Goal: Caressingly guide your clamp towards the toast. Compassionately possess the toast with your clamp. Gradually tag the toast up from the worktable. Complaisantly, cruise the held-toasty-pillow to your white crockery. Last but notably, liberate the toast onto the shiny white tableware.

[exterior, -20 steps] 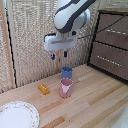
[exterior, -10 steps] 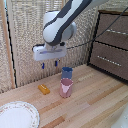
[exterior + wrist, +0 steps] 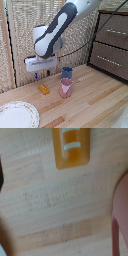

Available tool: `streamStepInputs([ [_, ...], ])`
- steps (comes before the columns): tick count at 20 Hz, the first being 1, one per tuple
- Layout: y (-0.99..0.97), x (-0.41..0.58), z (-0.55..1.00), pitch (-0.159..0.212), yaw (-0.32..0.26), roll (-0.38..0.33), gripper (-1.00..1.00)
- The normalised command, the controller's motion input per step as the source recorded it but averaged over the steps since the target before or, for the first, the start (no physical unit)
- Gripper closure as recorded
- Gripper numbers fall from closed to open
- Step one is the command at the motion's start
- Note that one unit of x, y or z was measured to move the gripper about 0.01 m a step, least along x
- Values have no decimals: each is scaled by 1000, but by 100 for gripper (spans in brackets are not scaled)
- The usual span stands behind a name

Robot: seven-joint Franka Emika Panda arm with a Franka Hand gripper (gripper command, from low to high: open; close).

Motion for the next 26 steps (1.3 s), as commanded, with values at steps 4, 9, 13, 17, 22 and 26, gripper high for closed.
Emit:
streamStepInputs([
  [4,38,193,-320,61,200,-108,-100],
  [9,0,17,-253,22,70,-75,-100],
  [13,0,4,-231,0,16,-48,-100],
  [17,-11,136,-251,-6,43,-36,-100],
  [22,-39,217,-205,-2,67,-13,100],
  [26,-14,143,-77,0,60,0,100],
])
